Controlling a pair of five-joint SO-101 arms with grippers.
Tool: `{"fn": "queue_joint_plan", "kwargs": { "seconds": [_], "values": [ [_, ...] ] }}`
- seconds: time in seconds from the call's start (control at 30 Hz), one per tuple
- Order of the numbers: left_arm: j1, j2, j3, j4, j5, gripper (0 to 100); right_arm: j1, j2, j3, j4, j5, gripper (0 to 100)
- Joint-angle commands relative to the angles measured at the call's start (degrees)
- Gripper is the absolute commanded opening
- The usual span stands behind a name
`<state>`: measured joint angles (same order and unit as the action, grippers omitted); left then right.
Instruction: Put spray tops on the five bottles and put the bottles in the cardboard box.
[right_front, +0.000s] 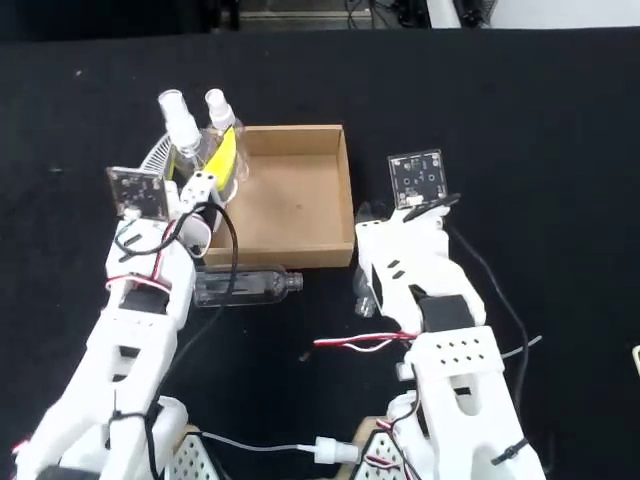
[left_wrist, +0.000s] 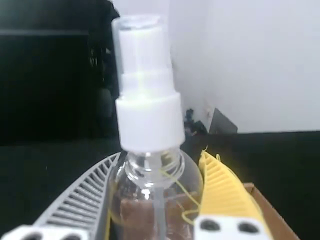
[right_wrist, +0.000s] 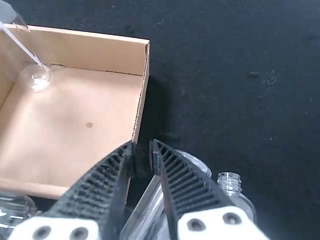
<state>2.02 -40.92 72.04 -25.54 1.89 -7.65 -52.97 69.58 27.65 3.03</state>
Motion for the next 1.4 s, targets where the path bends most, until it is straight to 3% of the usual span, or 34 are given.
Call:
{"fn": "queue_joint_plan", "kwargs": {
  "seconds": [0.0,0.27,0.9,1.07,1.37],
  "values": [
    [0.5,5.4,-5.3,-1.6,0.3,3,0.6,-1.2,-0.2,-1.6,0.0,3.9],
    [1.0,6.2,0.2,-11.2,0.5,3,0.6,-1.4,-0.3,-1.6,0.0,3.9],
    [0.9,19.4,-5.7,-12.1,0.1,3,0.6,-1.5,-0.2,-1.6,0.0,3.9],
    [0.5,24.4,-5.1,-20.8,0.0,3,0.6,-1.5,-0.2,-1.6,0.0,3.9],
    [0.5,33.0,-5.8,-29.3,0.0,3,0.6,-1.5,-0.2,-1.6,0.0,3.9]
  ]
}}
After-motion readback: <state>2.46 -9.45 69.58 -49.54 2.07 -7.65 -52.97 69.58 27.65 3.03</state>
